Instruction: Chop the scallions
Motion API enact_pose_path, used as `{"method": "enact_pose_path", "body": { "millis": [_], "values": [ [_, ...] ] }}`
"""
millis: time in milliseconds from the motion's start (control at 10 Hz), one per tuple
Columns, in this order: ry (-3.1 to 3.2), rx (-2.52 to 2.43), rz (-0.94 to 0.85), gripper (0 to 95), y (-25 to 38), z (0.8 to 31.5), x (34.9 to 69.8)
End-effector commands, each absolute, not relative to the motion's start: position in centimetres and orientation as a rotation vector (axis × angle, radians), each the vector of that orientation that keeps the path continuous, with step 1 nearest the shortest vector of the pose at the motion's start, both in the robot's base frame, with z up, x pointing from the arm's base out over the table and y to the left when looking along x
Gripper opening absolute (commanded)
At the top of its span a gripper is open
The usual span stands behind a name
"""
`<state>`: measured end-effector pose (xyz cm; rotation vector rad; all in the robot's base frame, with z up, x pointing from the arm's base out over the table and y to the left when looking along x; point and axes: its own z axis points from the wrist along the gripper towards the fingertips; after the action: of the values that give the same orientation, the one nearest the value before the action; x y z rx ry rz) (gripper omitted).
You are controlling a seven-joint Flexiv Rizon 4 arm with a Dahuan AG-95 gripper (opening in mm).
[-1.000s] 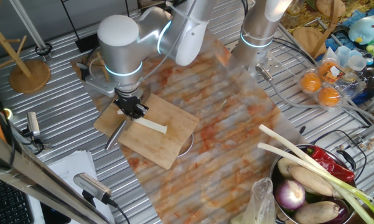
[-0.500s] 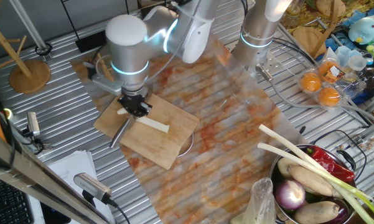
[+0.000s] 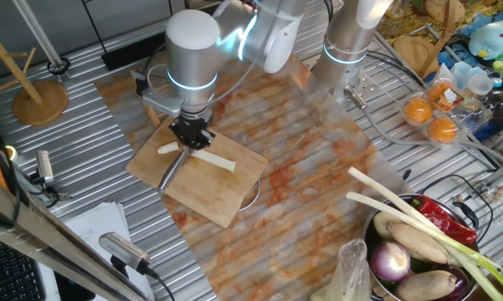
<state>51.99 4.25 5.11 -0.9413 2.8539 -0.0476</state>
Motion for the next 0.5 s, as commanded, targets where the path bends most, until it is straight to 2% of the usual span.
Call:
{"method": "enact_pose_path", "body": {
  "millis": [100,500],
  "values": [
    [2.871,-0.951,-0.057,0.0,4.5,-0.2,53.7],
    [3.009,-0.98,-0.098,0.0,6.6,0.2,57.9]
  ]
}}
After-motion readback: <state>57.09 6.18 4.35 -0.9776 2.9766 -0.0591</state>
